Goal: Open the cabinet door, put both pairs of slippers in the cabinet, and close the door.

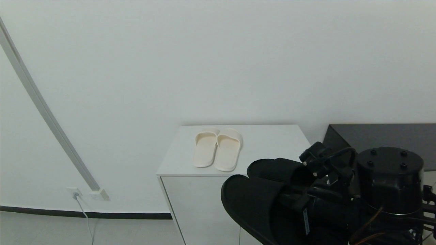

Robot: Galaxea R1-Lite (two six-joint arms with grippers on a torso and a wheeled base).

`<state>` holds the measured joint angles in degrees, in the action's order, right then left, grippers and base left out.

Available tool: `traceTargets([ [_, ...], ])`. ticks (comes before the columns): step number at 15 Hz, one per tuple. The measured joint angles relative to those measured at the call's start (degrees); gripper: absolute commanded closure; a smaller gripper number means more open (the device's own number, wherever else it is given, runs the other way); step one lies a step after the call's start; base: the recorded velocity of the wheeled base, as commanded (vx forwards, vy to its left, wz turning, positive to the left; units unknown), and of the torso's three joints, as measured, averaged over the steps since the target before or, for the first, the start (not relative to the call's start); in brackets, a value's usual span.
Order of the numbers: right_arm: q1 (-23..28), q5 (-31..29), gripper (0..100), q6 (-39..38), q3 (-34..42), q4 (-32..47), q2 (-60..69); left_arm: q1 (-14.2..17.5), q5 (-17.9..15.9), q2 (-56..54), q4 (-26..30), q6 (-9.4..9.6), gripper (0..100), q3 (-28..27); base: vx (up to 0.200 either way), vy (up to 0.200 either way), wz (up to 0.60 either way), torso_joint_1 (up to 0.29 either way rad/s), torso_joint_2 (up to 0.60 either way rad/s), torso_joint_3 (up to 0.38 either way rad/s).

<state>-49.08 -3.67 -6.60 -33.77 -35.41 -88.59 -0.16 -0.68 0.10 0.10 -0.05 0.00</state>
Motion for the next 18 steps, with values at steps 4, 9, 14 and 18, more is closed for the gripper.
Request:
traceTargets([
  [4,-0.5,0.0,100,0.0,0.8,0.0,0.0,0.0,0.0,0.0,0.0,0.0,100,0.0,0.0,0.0,0.0,-0.143,0.33,0.172],
  [9,-1.0,-0.1,100,0.0,1.3,-0.1,0.0,0.0,-0.1,0.0,0.0,0.02,0,0.0,0.0,0.0,0.0,-0.158,0.36,0.197],
  [14,-1.2,-0.1,100,0.1,2.0,-0.1,0.7,0.0,-0.1,0.0,0.0,0.27,0,0.0,0.0,0.0,0.0,-0.162,0.37,0.209],
  [18,-1.3,-0.2,100,0.5,2.4,0.0,0.9,0.0,-0.5,0.0,0.0,0.27,0,0.0,0.0,0.0,0.0,-0.204,0.49,0.273],
])
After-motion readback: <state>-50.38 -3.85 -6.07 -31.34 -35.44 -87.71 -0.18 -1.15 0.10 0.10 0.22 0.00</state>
